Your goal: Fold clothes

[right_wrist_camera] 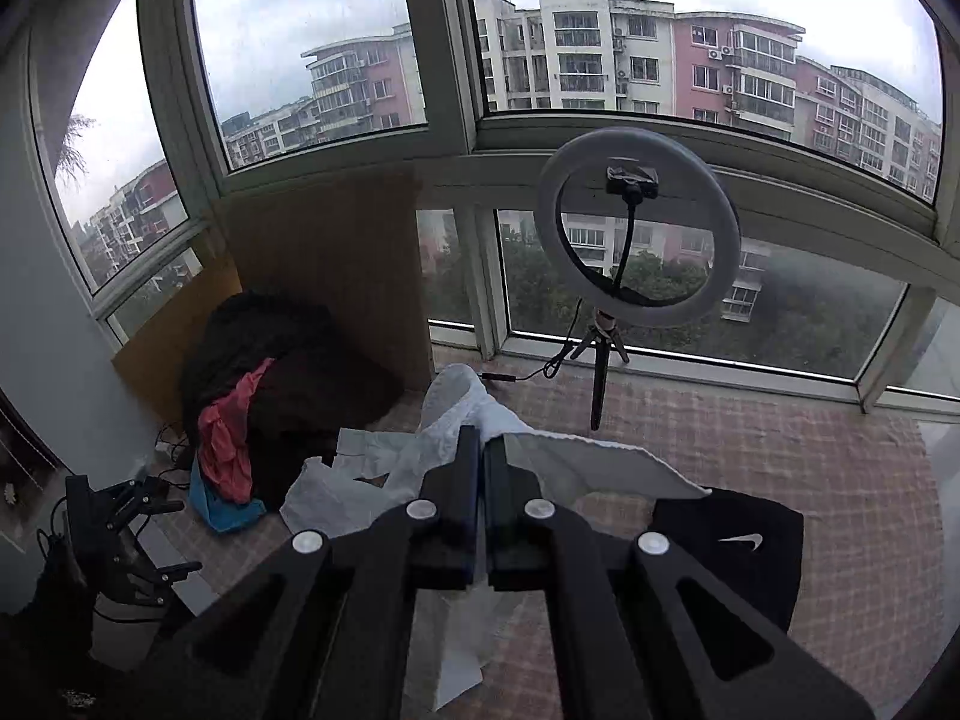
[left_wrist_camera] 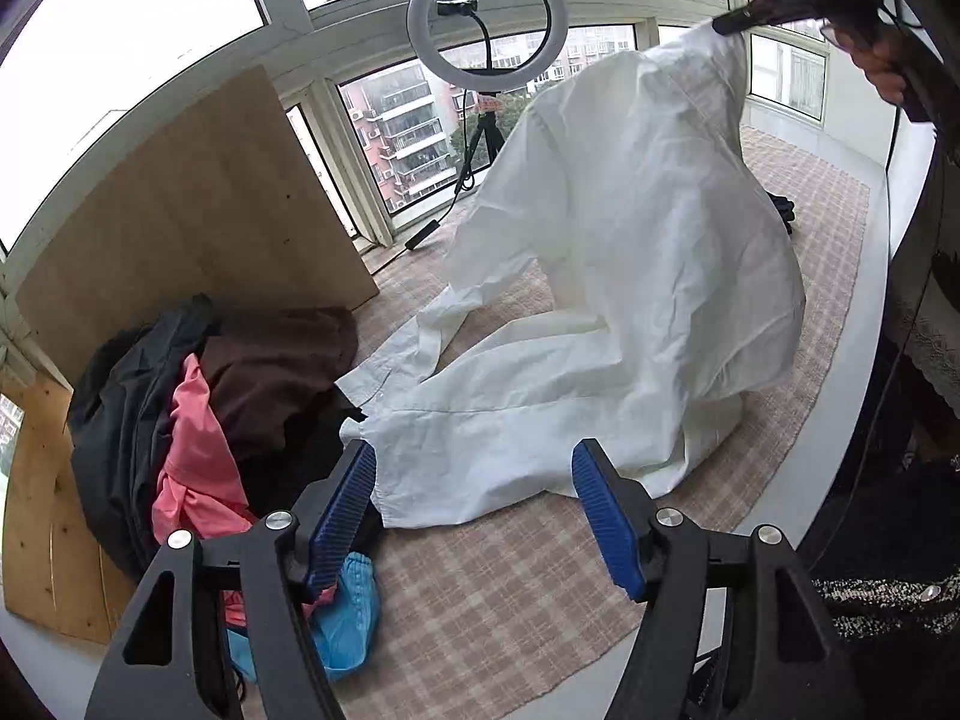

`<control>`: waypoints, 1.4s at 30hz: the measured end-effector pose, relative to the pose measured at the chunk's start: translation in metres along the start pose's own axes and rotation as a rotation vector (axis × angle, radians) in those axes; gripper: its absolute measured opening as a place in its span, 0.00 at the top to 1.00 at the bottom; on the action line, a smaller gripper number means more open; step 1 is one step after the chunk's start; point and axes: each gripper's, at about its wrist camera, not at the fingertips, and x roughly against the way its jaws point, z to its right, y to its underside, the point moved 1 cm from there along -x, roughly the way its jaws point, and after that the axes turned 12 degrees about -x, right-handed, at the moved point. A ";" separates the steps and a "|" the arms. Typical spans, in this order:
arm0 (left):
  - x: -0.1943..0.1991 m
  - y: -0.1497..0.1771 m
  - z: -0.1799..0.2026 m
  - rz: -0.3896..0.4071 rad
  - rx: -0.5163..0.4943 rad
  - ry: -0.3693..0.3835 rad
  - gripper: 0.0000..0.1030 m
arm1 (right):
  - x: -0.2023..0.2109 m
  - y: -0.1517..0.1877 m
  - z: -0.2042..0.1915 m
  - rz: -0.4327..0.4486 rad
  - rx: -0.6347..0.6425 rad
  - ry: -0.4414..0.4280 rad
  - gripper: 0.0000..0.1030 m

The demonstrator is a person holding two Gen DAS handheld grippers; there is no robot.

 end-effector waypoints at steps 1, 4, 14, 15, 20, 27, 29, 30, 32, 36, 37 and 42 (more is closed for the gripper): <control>-0.016 -0.003 -0.004 -0.024 -0.010 0.006 0.36 | -0.019 0.036 0.025 -0.051 -0.058 0.015 0.99; -0.070 -0.020 -0.009 -0.082 -0.069 0.034 0.36 | -0.061 0.133 0.091 -0.188 -0.259 0.018 0.99; -0.187 -0.159 0.037 -0.042 -0.379 0.186 0.36 | -0.026 0.227 0.137 -0.175 -0.406 0.150 0.99; -0.188 -0.165 0.044 -0.024 -0.429 0.191 0.36 | -0.023 0.224 0.138 -0.161 -0.407 0.161 0.99; -0.193 -0.169 0.080 0.004 -0.697 0.234 0.36 | 0.004 0.194 0.147 -0.063 -0.402 0.192 0.99; -0.240 -0.185 0.106 -0.024 -0.859 0.257 0.36 | 0.013 0.179 0.155 -0.055 -0.410 0.216 0.99; -0.256 -0.182 0.109 -0.059 -0.867 0.267 0.36 | 0.012 0.175 0.154 -0.059 -0.401 0.228 0.99; -0.264 -0.180 0.110 -0.077 -0.871 0.273 0.37 | 0.011 0.173 0.153 -0.059 -0.392 0.236 0.99; -0.270 -0.173 0.108 -0.087 -0.858 0.281 0.43 | 0.010 0.168 0.152 -0.056 -0.378 0.247 0.99; -0.281 -0.168 0.087 -0.121 -0.752 0.279 0.99 | 0.013 0.151 0.152 -0.042 -0.361 0.259 0.99; -0.284 -0.170 0.079 -0.134 -0.701 0.281 1.00 | 0.014 0.146 0.150 -0.037 -0.356 0.260 0.99; -0.217 -0.171 0.031 0.032 -0.515 0.235 1.00 | 0.022 0.102 0.124 0.004 -0.259 0.260 0.99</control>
